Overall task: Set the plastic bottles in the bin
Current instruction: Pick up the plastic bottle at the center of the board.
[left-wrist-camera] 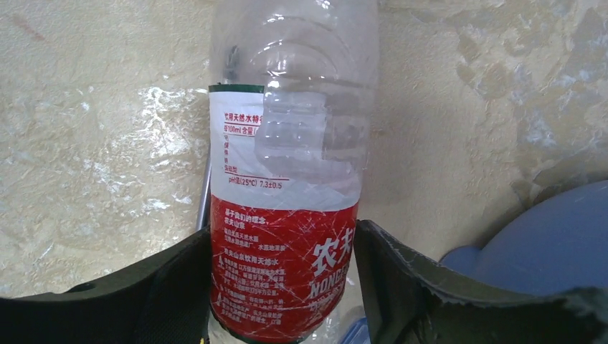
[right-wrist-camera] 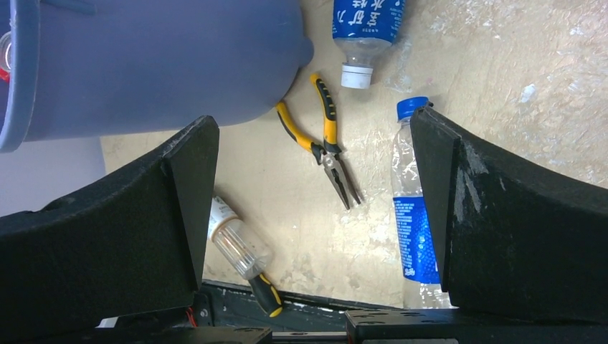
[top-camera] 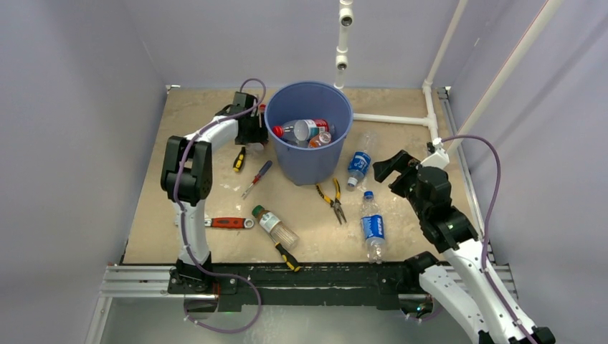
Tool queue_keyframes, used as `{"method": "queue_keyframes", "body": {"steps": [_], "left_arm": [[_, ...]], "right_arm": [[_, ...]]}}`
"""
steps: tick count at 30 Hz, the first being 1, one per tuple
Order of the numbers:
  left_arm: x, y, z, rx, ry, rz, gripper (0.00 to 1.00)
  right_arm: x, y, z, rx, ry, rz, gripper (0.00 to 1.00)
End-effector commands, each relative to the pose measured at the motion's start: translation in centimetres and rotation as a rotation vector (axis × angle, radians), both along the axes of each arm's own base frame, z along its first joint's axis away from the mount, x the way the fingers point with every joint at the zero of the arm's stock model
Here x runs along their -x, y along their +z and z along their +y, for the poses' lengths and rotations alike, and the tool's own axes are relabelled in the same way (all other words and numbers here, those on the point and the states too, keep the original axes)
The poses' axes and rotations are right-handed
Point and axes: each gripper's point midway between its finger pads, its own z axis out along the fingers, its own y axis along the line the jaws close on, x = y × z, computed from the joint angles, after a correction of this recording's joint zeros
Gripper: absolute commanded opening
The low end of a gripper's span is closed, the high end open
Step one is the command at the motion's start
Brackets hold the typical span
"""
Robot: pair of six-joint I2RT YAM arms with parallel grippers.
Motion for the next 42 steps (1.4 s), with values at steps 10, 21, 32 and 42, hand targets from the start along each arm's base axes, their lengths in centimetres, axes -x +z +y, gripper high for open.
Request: {"method": "queue_keyframes", "body": {"steps": [10, 21, 32, 42], "left_arm": [[-1.0, 10.6, 1.5, 0.01, 0.082, -0.259, 0.42], [5.9, 34.6, 3.6, 0.202, 0.218, -0.803, 0.36], [21.8, 45.1, -6.7, 0.566, -0.552, -1.193, 0.36], [28.4, 38.4, -11.6, 0.711, -0.899, -1.158, 0.34]], "right_arm": [[0.9, 4.0, -0.7, -0.016, -0.011, -0.096, 0.99], [1.1, 6.7, 0.2, -0.037, 0.049, -0.175, 0.99], [3.7, 16.1, 4.9, 0.018, 0.411, -0.546, 0.97], [8.9, 24.6, 10.0, -0.083, 0.801, -0.891, 0.92]]}}
